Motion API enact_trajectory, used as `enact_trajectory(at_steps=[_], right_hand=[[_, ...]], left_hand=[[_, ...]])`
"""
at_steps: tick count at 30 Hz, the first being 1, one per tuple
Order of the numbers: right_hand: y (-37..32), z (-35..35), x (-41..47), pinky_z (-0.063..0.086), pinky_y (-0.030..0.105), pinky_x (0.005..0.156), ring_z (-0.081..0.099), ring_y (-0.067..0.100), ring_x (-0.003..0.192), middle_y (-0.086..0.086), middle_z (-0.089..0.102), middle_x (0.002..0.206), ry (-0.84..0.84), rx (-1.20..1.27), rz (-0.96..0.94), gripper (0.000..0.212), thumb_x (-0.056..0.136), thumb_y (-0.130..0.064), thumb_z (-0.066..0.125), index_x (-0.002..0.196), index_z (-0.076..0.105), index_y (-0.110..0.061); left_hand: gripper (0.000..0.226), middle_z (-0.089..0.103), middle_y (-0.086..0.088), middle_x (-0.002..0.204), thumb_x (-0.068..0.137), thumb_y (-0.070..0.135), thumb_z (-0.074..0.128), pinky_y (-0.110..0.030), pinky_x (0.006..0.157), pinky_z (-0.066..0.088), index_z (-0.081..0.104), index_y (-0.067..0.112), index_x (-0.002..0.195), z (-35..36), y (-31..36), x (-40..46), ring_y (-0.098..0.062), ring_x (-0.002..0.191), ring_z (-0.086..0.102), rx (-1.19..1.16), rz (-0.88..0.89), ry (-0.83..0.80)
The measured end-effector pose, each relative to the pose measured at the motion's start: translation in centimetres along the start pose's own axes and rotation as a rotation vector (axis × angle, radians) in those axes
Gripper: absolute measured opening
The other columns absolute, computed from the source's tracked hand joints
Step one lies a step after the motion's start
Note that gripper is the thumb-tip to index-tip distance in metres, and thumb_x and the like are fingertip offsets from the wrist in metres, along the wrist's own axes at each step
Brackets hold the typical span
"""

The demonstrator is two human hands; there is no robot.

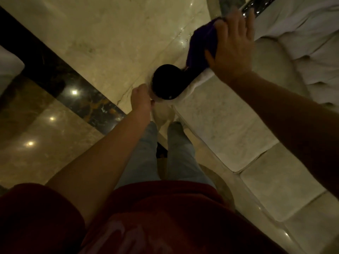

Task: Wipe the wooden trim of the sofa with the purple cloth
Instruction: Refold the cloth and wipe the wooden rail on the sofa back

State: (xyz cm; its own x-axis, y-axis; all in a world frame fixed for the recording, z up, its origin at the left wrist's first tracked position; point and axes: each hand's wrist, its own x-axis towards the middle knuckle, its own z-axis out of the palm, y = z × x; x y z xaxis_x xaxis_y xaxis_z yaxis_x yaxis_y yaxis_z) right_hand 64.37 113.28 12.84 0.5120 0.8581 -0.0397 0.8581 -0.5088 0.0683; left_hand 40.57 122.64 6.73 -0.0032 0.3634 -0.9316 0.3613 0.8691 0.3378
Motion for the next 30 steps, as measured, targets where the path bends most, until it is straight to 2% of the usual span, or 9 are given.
enact_trajectory(at_steps=[3,5,8,13,17,19,24,28,30], right_hand=[[-0.8,-0.7,1.2,0.021,0.052,0.129,0.032,0.037,0.154,0.017,0.046,0.156,-0.026,0.107,0.128,0.061,0.094,-0.046,0.053,0.140,0.052,-0.006],[-3.2,-0.4,0.4,0.029,0.050,0.125,0.036,0.039,0.151,0.019,0.048,0.154,-0.017,0.254,0.134,0.056,0.093,-0.039,0.060,0.136,0.056,-0.003],[-7.9,1.2,-3.5,0.032,0.060,0.122,0.039,0.045,0.147,0.024,0.050,0.151,-0.023,0.408,0.121,0.059,0.090,-0.034,0.069,0.138,0.057,-0.001],[-14.0,3.3,-9.0,0.030,0.066,0.120,0.030,0.047,0.152,0.028,0.036,0.160,0.092,0.632,0.289,0.072,0.093,-0.031,0.073,0.151,0.039,-0.003],[-16.5,4.6,-10.6,0.022,0.063,0.125,0.025,0.044,0.155,0.025,0.034,0.163,0.064,0.658,0.041,0.071,0.094,-0.032,0.072,0.152,0.034,-0.016],[-16.5,5.2,-10.9,0.015,0.060,0.128,0.028,0.044,0.154,0.025,0.041,0.160,0.057,0.604,-0.045,0.067,0.095,-0.030,0.073,0.149,0.034,-0.020],[-8.8,5.8,-9.4,0.020,0.063,0.124,0.039,0.047,0.147,0.025,0.052,0.151,0.140,0.486,-0.038,0.058,0.095,-0.035,0.070,0.140,0.038,-0.017],[-2.7,5.0,-6.5,0.028,0.069,0.120,0.045,0.050,0.144,0.026,0.055,0.148,0.214,0.373,-0.115,0.046,0.097,-0.032,0.069,0.135,0.065,-0.007],[-1.2,4.2,-4.8,0.026,0.068,0.122,0.043,0.049,0.145,0.025,0.053,0.151,0.236,0.368,-0.080,0.050,0.094,-0.033,0.069,0.135,0.065,-0.005]], left_hand=[[0.018,0.063,-0.002,0.096,0.103,0.030,0.046,-0.039,0.081,0.056,0.062,0.021,0.103,0.3,0.3,-0.6,-0.031,0.099,0.066,0.045,0.033,-0.040],[0.025,0.065,-0.004,0.110,0.103,0.030,0.046,-0.045,0.092,0.057,0.061,0.020,0.120,0.0,0.0,-0.6,-0.032,0.105,0.067,0.050,0.021,-0.051],[0.025,0.063,-0.007,0.127,0.104,0.033,0.047,-0.046,0.094,0.058,0.056,0.021,0.125,-0.8,-0.3,-0.4,-0.030,0.106,0.067,0.031,-0.026,-0.088],[0.041,0.067,-0.011,0.128,0.104,0.041,0.050,-0.045,0.096,0.059,0.062,0.014,0.133,-2.8,-0.8,0.5,-0.033,0.111,0.069,-0.083,-0.091,-0.156],[0.036,0.079,-0.005,0.094,0.103,0.043,0.049,-0.030,0.063,0.061,0.068,0.014,0.116,-2.9,-1.3,0.8,-0.023,0.084,0.072,-0.167,-0.090,-0.147],[0.036,0.078,-0.004,0.096,0.103,0.045,0.050,-0.028,0.060,0.060,0.068,0.016,0.115,-3.0,-1.6,0.7,-0.022,0.085,0.072,-0.172,-0.097,-0.162],[0.048,0.065,-0.008,0.134,0.106,0.050,0.042,-0.046,0.100,0.056,0.058,0.019,0.138,-2.4,-1.7,0.2,-0.032,0.117,0.066,-0.060,-0.056,-0.173],[0.036,0.065,-0.011,0.128,0.106,0.034,0.046,-0.046,0.099,0.054,0.061,0.012,0.131,1.5,-1.5,-0.9,-0.032,0.118,0.065,0.035,0.201,0.105],[0.040,0.061,-0.012,0.139,0.107,0.029,0.046,-0.036,0.101,0.051,0.056,0.008,0.139,3.4,-2.4,-2.0,-0.026,0.127,0.059,0.114,0.353,0.173]])
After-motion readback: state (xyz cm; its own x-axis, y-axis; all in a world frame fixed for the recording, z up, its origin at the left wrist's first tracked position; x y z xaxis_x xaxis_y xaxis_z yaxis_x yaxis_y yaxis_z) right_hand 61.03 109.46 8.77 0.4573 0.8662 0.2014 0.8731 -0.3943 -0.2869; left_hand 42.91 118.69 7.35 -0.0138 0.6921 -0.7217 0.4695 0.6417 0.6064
